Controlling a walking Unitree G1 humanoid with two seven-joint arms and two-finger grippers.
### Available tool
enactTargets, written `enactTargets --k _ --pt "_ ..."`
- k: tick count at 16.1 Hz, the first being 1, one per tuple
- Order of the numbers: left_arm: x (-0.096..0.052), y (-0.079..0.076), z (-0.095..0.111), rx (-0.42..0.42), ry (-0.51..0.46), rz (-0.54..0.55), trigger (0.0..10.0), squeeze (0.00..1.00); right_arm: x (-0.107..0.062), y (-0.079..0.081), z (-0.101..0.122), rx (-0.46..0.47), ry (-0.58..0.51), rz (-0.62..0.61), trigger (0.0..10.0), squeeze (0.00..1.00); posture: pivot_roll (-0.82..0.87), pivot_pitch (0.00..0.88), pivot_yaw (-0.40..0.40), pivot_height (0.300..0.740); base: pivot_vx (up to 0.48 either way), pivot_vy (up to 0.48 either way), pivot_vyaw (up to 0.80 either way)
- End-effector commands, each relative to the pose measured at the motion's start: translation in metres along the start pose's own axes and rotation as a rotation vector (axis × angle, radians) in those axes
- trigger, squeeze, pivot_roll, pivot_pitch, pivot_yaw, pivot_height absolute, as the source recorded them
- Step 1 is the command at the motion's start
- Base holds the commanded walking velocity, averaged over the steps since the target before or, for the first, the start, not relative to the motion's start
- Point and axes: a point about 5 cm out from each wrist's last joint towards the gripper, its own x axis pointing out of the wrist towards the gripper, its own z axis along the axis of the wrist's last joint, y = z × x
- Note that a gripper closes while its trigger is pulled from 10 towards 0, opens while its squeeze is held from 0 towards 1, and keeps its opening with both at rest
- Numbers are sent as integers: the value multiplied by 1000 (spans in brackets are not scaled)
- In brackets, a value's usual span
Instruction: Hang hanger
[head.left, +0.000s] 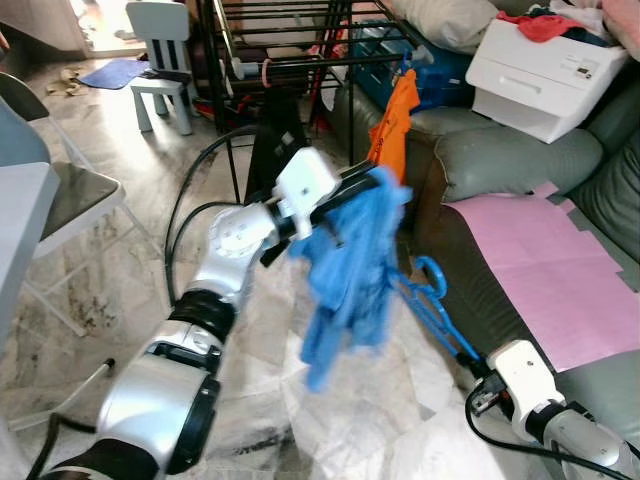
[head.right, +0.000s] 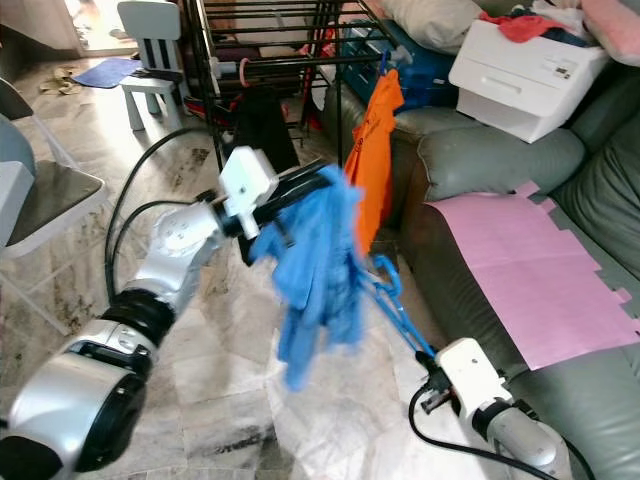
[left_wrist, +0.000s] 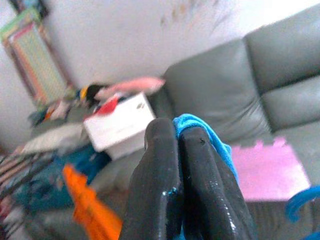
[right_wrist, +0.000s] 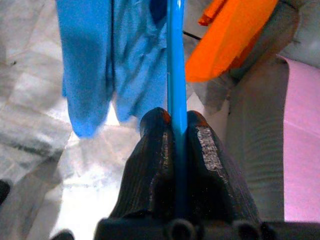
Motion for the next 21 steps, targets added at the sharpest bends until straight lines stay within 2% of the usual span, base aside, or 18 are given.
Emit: enactTargets --k 1,4,6,8,10,12,13,15,17,18,20,21 --pt "2 4 8 -6 -36 2 10000 0 -2 -7 -1 20 -10 -44 10000 0 37 0 -41 740 0 0 0" --pt "3 18 17 -92 -90 60 10000 0 -2 -4 -17 75 22 -56 10000 0 34 0 -37 740 0 0 0" --pt "0 26 19 -99 -90 97 10000 0 -4 2 -28 126 54 -47 10000 0 33 0 -35 740 0 0 0" --pt "-1 31 25 -140 -114 116 10000 0 -8 9 -47 333 85 -74 10000 0 33 0 -39 740 0 0 0" --pt "1 29 27 -142 -120 100 10000 0 -9 5 -54 407 84 -136 10000 0 40 0 -41 740 0 0 0" --pt "2 21 26 -163 -125 64 10000 0 -9 -21 -47 491 6 -347 10000 0 38 0 -40 740 0 0 0" --pt "4 15 25 -183 -129 38 10000 0 -10 -39 -41 553 -52 -483 10000 0 38 0 -40 740 0 0 0" --pt "8 2 26 -218 -141 -15 10000 0 -12 -59 -35 632 -118 -592 10000 0 46 0 -44 740 0 0 0" --pt "10 -23 20 -230 -130 -98 10000 0 -9 -76 -16 694 -236 -628 10000 0 49 0 -47 740 0 0 0" --pt "9 -29 17 -229 -119 -113 10000 0 -8 -77 -10 698 -264 -625 10000 0 51 0 -48 740 0 0 0" --pt "5 -47 0 -212 -52 -135 10000 0 0 -72 8 712 -324 -548 10000 0 53 0 -48 740 0 0 0" --pt "1 -60 -8 -200 -8 -161 10000 0 7 -62 15 730 -326 -467 10000 0 51 0 -47 740 0 0 0"
